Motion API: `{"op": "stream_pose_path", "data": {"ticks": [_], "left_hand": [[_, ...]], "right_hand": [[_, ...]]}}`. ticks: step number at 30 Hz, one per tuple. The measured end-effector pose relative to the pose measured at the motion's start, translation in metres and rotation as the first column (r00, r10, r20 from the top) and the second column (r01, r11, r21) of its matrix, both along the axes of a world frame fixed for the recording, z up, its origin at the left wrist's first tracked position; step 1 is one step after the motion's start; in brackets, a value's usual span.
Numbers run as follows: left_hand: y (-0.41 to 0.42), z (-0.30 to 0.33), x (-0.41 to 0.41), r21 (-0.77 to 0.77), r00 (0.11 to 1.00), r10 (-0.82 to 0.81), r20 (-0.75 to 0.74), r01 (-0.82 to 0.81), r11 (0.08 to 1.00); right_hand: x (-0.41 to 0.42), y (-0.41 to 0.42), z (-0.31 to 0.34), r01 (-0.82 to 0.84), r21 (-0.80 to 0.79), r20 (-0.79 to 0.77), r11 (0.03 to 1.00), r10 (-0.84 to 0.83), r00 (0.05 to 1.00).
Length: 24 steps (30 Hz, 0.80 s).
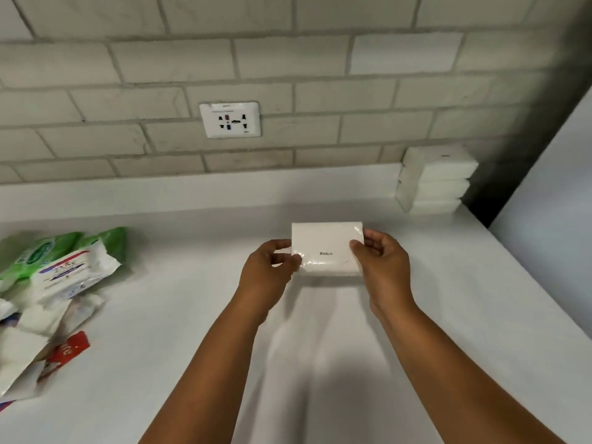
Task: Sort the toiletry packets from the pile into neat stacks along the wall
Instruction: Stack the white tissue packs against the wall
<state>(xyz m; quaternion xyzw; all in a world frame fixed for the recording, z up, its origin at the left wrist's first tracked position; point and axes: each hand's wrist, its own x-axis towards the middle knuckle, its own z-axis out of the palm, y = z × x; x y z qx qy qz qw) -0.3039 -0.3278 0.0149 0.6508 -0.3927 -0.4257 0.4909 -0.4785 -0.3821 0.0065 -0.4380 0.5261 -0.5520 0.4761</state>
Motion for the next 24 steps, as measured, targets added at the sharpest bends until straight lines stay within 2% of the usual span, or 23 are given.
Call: {"op": "stream_pose_path", "data": {"ticks": [5, 9, 12, 18, 24], "left_hand": [[-0.044, -0.013, -0.091, 0.063, 0.992, -0.116, -0.043, 0.119, 0.991], [-0.075, -0.023, -0.139, 0.104, 0.979, -0.145, -0.14, 0.16, 0.982], [-0.098, -0.028, -0.171, 0.125, 0.969, -0.188, -0.16, 0.209, 0.97], [-0.144, -0.035, -0.221, 0.148, 0.971, -0.171, -0.165, 0.196, 0.97], [-0.182, -0.041, -0.239, 0.115, 0.98, -0.171, -0.1, 0.182, 0.976]], "right_hand": [[-0.096, -0.023, -0.018, 0.129, 0.035, -0.032, 0.991, -0.128, 0.991], [-0.147, -0.039, -0.031, 0.196, 0.078, -0.062, 0.977, -0.192, 0.98], [-0.179, -0.057, -0.037, 0.252, 0.102, -0.078, 0.962, -0.245, 0.966], [-0.222, -0.099, -0.043, 0.301, 0.122, -0.156, 0.946, -0.282, 0.947], [-0.24, -0.143, -0.043, 0.286, 0.098, -0.194, 0.953, -0.263, 0.945]]}}
